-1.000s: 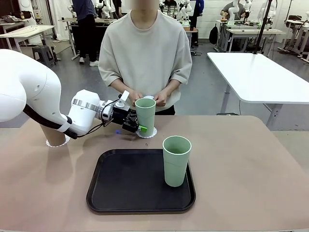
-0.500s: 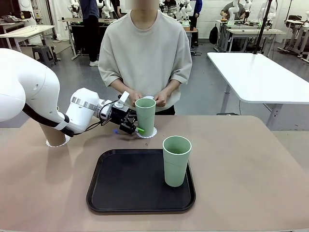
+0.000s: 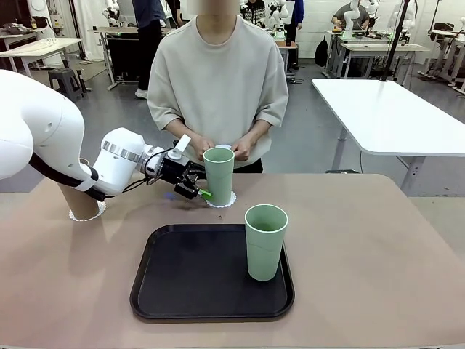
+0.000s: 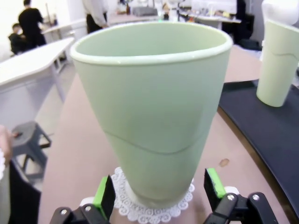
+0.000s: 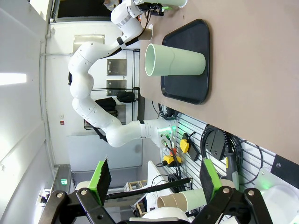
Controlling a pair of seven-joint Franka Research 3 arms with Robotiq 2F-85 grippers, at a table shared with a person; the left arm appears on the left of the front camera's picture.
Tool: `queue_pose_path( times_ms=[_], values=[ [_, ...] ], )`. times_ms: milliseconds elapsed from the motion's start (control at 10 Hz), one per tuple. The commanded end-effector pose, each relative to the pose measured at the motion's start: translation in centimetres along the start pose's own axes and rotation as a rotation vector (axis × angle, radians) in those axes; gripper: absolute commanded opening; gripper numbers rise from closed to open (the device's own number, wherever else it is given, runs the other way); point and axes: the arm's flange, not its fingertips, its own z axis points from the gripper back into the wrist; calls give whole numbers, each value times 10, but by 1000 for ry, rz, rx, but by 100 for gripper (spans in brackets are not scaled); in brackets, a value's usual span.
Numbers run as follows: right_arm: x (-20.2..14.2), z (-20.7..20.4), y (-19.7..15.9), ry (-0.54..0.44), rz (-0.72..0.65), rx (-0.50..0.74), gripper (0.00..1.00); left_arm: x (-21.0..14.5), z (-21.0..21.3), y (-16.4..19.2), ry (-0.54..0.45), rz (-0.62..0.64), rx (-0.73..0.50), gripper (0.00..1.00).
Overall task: Place coasters on the table and set cups on them.
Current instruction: Take one Reusable plastic cup from the Flat Tray and place it on a coaster set by the human.
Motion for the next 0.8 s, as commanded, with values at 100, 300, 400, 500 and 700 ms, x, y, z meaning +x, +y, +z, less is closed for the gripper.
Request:
queue_pose_path(
  times_ms=[100,300,400,500,700],
  values=[
    [0,0,0,0,4,13,100,11,19,-5,58,-7,30,100],
    [0,0,0,0,4,13,100,19,33,-12,139,-34,66,100],
    [0,0,0,0,4,13,100,29,41,-19,198,-48,85,100],
    [0,0,0,0,4,13,100,41,47,-29,259,-70,110,100],
    [0,0,0,0,4,13,100,71,64,-48,412,-88,180,100]
  ],
)
